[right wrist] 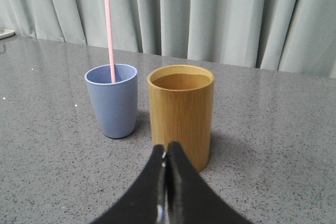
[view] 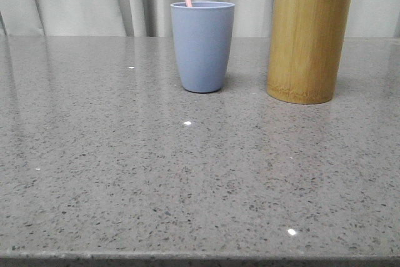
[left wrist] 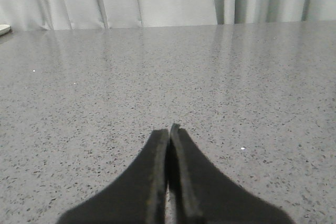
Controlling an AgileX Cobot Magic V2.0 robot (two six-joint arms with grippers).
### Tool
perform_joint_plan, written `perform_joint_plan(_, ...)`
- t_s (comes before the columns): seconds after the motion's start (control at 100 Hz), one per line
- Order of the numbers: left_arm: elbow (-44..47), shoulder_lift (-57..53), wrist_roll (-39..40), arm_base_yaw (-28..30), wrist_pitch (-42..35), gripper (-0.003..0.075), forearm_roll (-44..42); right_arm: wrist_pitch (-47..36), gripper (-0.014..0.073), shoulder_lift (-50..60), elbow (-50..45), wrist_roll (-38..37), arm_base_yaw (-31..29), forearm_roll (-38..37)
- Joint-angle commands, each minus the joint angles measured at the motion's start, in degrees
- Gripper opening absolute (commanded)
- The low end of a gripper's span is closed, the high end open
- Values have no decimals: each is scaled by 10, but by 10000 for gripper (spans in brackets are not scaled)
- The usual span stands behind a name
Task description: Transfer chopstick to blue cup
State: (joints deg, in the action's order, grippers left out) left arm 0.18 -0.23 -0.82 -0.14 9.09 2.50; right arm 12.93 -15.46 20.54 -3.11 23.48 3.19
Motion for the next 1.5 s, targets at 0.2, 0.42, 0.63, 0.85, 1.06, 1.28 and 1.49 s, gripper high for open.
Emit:
perform_joint_plan(0.2, 5, -20, 8, 0, -43, -19, 6, -47, -67, -5, 14, 1, -4, -5)
perform_joint_plan(0.42, 5, -20, 8, 0, -43, -19, 6, -47, -67, -5, 14, 1, -4, -5)
perform_joint_plan(0.63, 5, -20, 8, 0, -43, -19, 6, -47, -67, -5, 14, 1, -4, -5)
perform_joint_plan(0.85, 5, -20, 8, 0, -43, -19, 6, -68, -67, -4, -10, 1, -25, -5)
perform_joint_plan(1.06, 5, -20, 8, 0, -43, -19, 6, -138, -67, 2, -81, 1, -93, -5)
perform_joint_plan(1.28, 5, -20, 8, 0, -43, -19, 6, -162, -67, 57, -159, 0, -138, -5)
perform_joint_plan(1.49, 5, -20, 8, 0, -43, -19, 6, -165, -67, 91, -207, -10, -174, -6)
